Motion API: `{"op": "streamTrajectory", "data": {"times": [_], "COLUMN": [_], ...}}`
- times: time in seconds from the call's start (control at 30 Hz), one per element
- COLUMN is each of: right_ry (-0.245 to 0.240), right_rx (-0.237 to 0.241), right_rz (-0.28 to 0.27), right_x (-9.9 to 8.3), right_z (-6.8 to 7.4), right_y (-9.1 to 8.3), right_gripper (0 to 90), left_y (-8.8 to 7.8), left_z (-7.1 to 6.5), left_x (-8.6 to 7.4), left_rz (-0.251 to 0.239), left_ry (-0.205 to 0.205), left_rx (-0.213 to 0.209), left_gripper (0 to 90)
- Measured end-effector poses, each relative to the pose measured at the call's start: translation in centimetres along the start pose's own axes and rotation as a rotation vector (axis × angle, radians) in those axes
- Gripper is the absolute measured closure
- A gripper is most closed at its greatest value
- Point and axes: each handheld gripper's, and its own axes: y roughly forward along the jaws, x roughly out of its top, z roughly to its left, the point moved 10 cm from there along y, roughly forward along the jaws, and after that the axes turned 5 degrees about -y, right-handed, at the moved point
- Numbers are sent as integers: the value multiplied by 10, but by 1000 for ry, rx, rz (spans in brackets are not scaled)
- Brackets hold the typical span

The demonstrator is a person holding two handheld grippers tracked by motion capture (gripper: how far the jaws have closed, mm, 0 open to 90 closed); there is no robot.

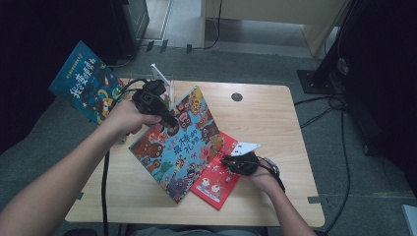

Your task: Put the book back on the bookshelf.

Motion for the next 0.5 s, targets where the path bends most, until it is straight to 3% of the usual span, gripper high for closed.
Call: {"op": "streamTrajectory", "data": {"times": [0.17, 0.27, 0.4, 0.5], "right_ry": [4, 12, 16, 10], "right_rx": [2, 2, -6, -6], "right_rz": [-2, 1, -5, -10], "right_x": [0, -1, 0, 1], "right_z": [0, -2, -3, -1], "right_y": [1, -1, 1, 2], "right_gripper": [780, 802, 822, 860], "left_y": [15, 15, 16, 18], "left_z": [-2, -5, -5, -5], "left_x": [-6, -8, -11, -13], "left_rz": [47, 44, 47, 48], "left_ry": [12, 1, 5, 4], "left_rx": [-27, -61, -27, -32], "left_gripper": [783, 801, 785, 784]}}
